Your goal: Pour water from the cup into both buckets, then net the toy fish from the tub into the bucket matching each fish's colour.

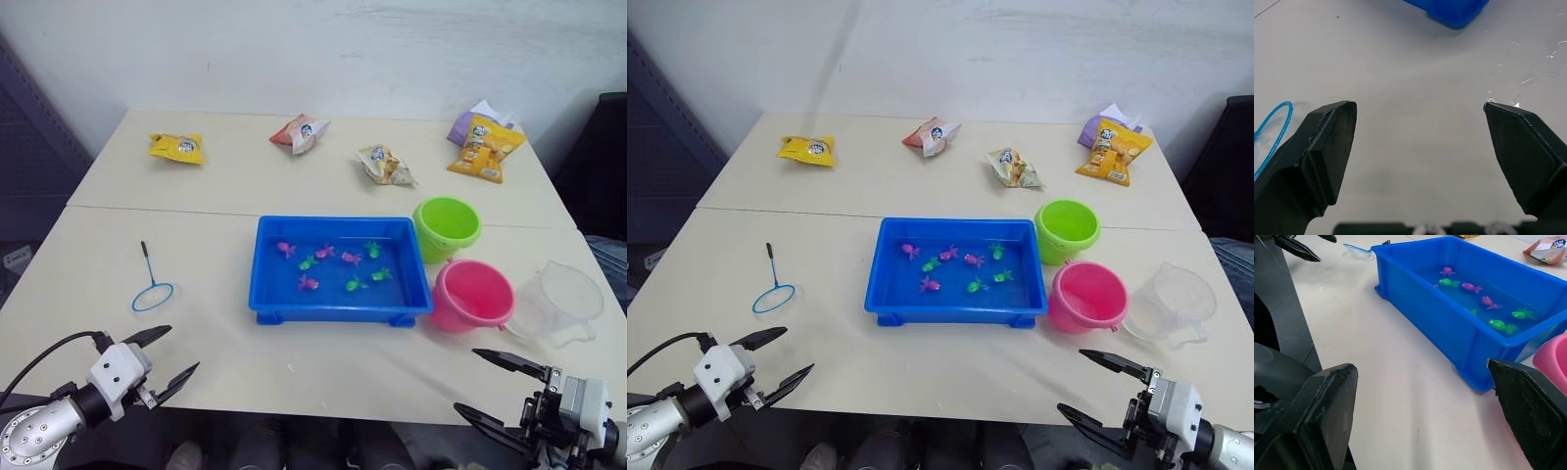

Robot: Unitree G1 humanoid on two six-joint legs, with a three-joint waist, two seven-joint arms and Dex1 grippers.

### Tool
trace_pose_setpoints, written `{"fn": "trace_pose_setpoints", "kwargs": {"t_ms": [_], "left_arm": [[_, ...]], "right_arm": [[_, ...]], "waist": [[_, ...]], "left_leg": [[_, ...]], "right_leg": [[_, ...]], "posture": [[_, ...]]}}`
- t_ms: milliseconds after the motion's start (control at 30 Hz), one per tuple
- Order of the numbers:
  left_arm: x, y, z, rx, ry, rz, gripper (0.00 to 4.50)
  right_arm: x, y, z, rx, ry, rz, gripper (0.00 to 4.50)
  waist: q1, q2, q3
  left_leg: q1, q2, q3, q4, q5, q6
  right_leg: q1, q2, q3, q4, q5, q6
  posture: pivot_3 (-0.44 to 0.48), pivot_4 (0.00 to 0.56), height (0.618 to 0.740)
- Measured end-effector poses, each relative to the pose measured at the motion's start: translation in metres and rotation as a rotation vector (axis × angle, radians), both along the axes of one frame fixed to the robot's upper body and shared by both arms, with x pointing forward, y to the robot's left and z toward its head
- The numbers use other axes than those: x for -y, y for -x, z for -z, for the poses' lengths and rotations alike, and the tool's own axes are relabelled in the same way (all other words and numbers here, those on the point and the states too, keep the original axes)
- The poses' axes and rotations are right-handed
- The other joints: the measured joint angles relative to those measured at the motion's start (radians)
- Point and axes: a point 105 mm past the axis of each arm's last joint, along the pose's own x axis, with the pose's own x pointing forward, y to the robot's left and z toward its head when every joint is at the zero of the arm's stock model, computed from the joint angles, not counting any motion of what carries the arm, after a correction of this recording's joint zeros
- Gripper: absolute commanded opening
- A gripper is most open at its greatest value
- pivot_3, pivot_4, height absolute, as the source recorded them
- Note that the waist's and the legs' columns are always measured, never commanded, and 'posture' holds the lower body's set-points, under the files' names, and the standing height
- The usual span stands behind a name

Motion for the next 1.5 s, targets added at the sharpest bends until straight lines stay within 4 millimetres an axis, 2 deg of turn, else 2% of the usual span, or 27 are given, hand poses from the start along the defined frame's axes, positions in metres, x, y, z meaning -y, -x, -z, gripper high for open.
{"fn": "trace_pose_setpoints", "kwargs": {"t_ms": [133,300,333,400,467,600,767,833,933,1167,1500], "left_arm": [[0.004,0.004,-0.001,-0.03,0.038,0.008,4.47],[0.025,0.006,-0.01,-0.109,0.186,0.071,4.47],[0.04,0.005,-0.014,-0.117,0.209,0.133,4.47],[0.054,0.004,-0.02,-0.113,0.229,0.198,4.47],[0.077,-0.005,-0.035,-0.082,0.263,0.3,4.47],[0.104,-0.02,-0.055,-0.036,0.281,0.429,4.47],[0.129,-0.036,-0.073,-0.007,0.286,0.561,4.47],[0.137,-0.038,-0.079,-0.001,0.283,0.618,4.47],[0.144,-0.04,-0.085,0.007,0.277,0.68,4.47],[0.146,-0.041,-0.088,-0.018,0.292,0.71,4.47],[0.157,-0.029,-0.091,-0.046,0.299,0.759,4.47]], "right_arm": [[0.002,-0.005,-0.001,0.013,-0.003,0.005,4.5],[0.006,-0.008,0.0,0.034,-0.054,0.104,4.5],[0.013,-0.004,0.001,0.037,-0.083,0.19,4.5],[0.019,0.002,0.003,0.025,-0.103,0.265,4.5],[0.03,0.015,0.002,0.022,-0.149,0.425,4.5],[0.047,0.03,0.006,0.011,-0.282,0.713,4.5],[0.064,0.037,0.029,-0.066,-0.371,1.054,4.5],[0.074,0.032,0.033,-0.058,-0.34,1.172,4.5],[0.088,0.017,0.024,0.028,-0.348,1.275,4.5],[0.101,-0.019,0.023,0.036,-0.403,1.358,4.5],[0.123,-0.048,0.038,0.016,-0.306,1.461,4.5]], "waist": [[-0.003,0.0,0.0],[0.005,0.001,0.0],[0.013,0.005,-0.001],[0.017,0.007,-0.001],[0.017,0.008,-0.001],[0.001,0.009,-0.002],[-0.022,0.01,-0.003],[-0.029,0.01,-0.003],[-0.03,0.011,-0.003],[-0.025,0.012,-0.003],[-0.027,0.012,-0.003]], "left_leg": [[0.0,0.0,0.0,0.0,0.0,0.0],[-0.001,0.0,-0.001,0.0,0.0,0.0],[-0.002,0.0,-0.001,0.0,0.0,-0.001],[-0.002,0.0,0.0,0.0,-0.002,-0.004],[-0.002,0.001,0.001,-0.001,-0.002,-0.005],[-0.001,0.001,0.001,-0.001,-0.001,-0.006],[-0.001,0.001,0.001,-0.001,0.0,-0.008],[-0.001,0.001,0.001,-0.001,0.0,-0.009],[-0.001,0.001,0.002,-0.001,0.001,-0.009],[-0.001,0.001,0.001,-0.003,0.006,-0.006],[-0.001,0.001,0.002,-0.001,0.008,-0.005]], "right_leg": [[0.0,0.0,0.0,0.0,0.0,0.0],[0.0,0.0,-0.001,0.0,0.0,0.0],[0.0,-0.001,-0.001,-0.001,0.0,-0.001],[0.001,-0.002,0.001,-0.001,-0.001,-0.002],[0.002,-0.002,0.002,-0.002,-0.001,-0.002],[0.003,-0.001,0.002,-0.001,-0.001,-0.001],[0.001,-0.001,0.003,0.001,-0.001,-0.001],[0.0,-0.001,0.003,0.002,-0.001,-0.001],[0.0,-0.001,0.003,0.003,-0.001,-0.001],[-0.001,0.0,0.003,0.004,0.0,0.0],[0.0,0.001,0.003,0.007,0.0,0.001]], "posture": [[0.0,0.15,0.738],[0.0,0.15,0.738],[0.0,0.15,0.738],[0.0,0.15,0.738],[0.0,0.15,0.738],[0.0,0.15,0.738],[0.0,0.15,0.738],[0.0,0.15,0.738],[0.0,0.15,0.738],[0.0,0.15,0.738],[0.0,0.15,0.738]]}}
